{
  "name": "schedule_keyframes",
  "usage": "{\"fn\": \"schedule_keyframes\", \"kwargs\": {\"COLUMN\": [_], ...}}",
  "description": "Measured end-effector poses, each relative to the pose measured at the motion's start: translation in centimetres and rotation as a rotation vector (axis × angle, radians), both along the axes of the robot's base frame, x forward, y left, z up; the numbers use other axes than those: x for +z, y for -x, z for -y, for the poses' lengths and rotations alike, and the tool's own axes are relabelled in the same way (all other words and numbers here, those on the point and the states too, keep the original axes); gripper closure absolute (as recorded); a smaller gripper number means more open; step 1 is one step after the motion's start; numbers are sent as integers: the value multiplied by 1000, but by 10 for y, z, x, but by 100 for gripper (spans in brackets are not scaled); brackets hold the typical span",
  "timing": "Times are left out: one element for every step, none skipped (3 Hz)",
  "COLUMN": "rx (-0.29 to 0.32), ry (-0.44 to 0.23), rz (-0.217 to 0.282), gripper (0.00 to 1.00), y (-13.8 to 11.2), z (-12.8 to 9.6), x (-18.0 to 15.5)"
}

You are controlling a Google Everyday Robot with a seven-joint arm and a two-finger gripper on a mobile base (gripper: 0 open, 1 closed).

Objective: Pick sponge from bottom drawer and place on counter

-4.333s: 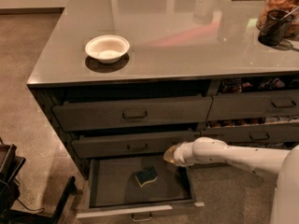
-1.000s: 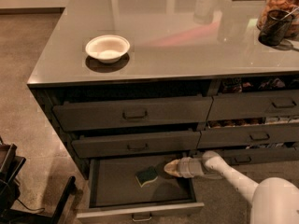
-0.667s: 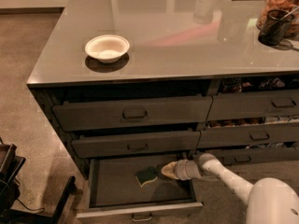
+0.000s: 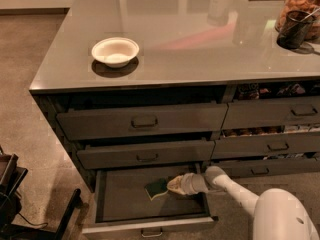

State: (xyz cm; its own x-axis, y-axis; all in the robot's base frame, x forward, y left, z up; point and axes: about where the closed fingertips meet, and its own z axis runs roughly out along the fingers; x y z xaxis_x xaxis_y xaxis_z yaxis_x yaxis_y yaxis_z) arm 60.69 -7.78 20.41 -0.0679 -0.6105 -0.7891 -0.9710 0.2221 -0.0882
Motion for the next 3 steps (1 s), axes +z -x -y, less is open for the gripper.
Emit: {"fn": "schedule_keyframes", "kwargs": {"rx": [22,25,30], "ry": [15,26,16], "rz": [33,63,62], "gripper": [12,8,7], "y": [-3,-7,-12], "z": [-10,-16,-24], "x": [-6,-12,-26]}}
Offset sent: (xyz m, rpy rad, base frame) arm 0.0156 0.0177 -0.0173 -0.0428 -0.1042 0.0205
